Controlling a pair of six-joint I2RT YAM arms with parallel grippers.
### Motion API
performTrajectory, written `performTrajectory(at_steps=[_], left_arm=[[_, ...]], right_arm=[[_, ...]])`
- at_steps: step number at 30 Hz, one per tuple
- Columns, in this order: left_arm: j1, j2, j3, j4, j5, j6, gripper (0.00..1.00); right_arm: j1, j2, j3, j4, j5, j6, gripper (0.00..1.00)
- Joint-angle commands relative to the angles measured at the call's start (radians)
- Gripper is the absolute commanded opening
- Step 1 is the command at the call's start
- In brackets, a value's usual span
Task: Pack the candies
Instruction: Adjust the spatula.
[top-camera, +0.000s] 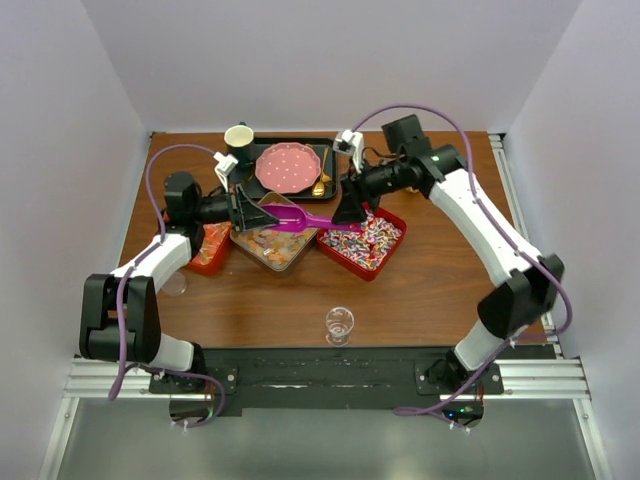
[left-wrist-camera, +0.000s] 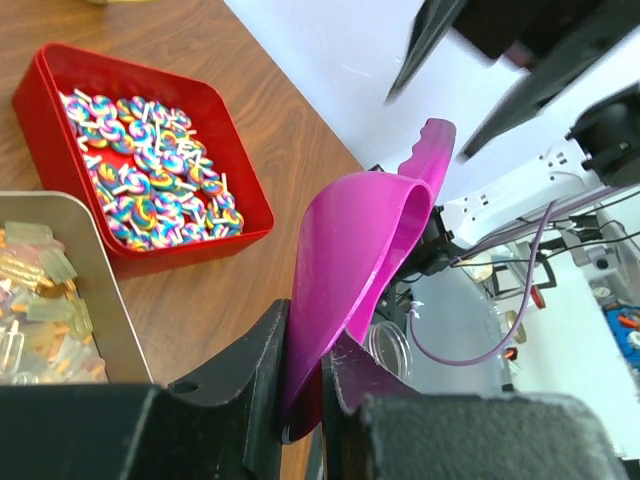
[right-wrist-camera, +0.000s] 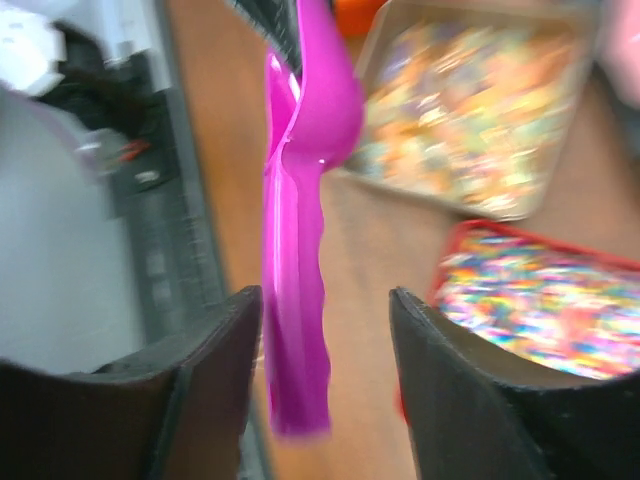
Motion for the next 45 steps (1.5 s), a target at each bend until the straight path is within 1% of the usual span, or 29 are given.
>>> performTrajectory(at_steps=[1, 2, 4, 5, 7, 8, 9, 10, 11, 12, 16, 20, 25, 27, 28, 30, 34, 37, 41, 44, 45], left_arm=[[0.012, -0.012, -0.039, 0.027, 0.025, -0.061, 0.00], [0.013, -0.010, -0.039, 0.024, 0.022, -0.064, 0.00], [0.016, -0.010, -0.037, 0.017, 0.017, -0.067, 0.00], [0.016, -0.009, -0.037, 0.015, 0.017, -0.072, 0.00], [0.019, -0.004, -0.037, 0.017, 0.016, -0.076, 0.00], [0.020, -0.001, -0.034, 0.017, 0.017, -0.078, 0.00], [0.020, -0.001, -0.034, 0.018, 0.019, -0.080, 0.00], [0.020, 0.002, -0.033, 0.026, 0.025, -0.078, 0.00], [0.020, 0.004, -0.034, 0.032, 0.031, -0.078, 0.00], [0.020, 0.005, -0.033, 0.035, 0.037, -0.078, 0.00], [0.024, 0.002, -0.044, 0.037, 0.053, -0.078, 0.00], [0.024, 0.004, -0.054, 0.037, 0.060, -0.078, 0.00], [0.024, 0.016, -0.051, 0.046, 0.068, -0.093, 0.00], [0.024, 0.024, -0.047, 0.056, 0.070, -0.109, 0.00], [0.026, 0.030, -0.045, 0.066, 0.071, -0.119, 0.00], [0.024, 0.036, -0.038, 0.072, 0.074, -0.123, 0.00], [0.026, 0.051, -0.024, 0.076, 0.080, -0.127, 0.00], [0.026, 0.057, -0.018, 0.078, 0.082, -0.126, 0.00], [0.026, 0.060, -0.019, 0.081, 0.082, -0.132, 0.00], [0.024, 0.060, -0.019, 0.093, 0.089, -0.141, 0.00], [0.024, 0.062, -0.019, 0.099, 0.091, -0.144, 0.00]], right_arm=[[0.000, -0.229, -0.094, 0.203, 0.134, -0.115, 0.73], [0.019, -0.258, -0.171, 0.281, 0.168, -0.132, 0.76], [0.060, -0.338, -0.235, 0.318, 0.206, -0.260, 0.77], [0.121, -0.358, -0.293, 0.333, 0.278, -0.361, 0.77], [0.189, -0.400, -0.392, 0.372, 0.355, -0.441, 0.77], [0.238, -0.435, -0.426, 0.431, 0.387, -0.484, 0.77], [0.253, -0.447, -0.456, 0.470, 0.444, -0.497, 0.77], [0.269, -0.457, -0.504, 0.500, 0.465, -0.511, 0.77], [0.289, -0.466, -0.521, 0.555, 0.484, -0.527, 0.77], [0.293, -0.464, -0.532, 0.574, 0.498, -0.529, 0.77], [0.293, -0.428, -0.535, 0.616, 0.533, -0.528, 0.75], [0.292, -0.405, -0.538, 0.653, 0.533, -0.534, 0.73], [0.293, -0.388, -0.539, 0.648, 0.495, -0.551, 0.66], [0.299, -0.385, -0.538, 0.633, 0.469, -0.581, 0.63], [0.303, -0.383, -0.539, 0.621, 0.461, -0.593, 0.60], [0.312, -0.383, -0.543, 0.604, 0.449, -0.632, 0.59], [0.322, -0.374, -0.550, 0.597, 0.458, -0.659, 0.54], [0.327, -0.362, -0.543, 0.596, 0.466, -0.666, 0.54], [0.336, -0.343, -0.539, 0.590, 0.469, -0.678, 0.48], [0.344, -0.332, -0.538, 0.577, 0.469, -0.692, 0.45], [0.345, -0.329, -0.539, 0.579, 0.467, -0.695, 0.43]])
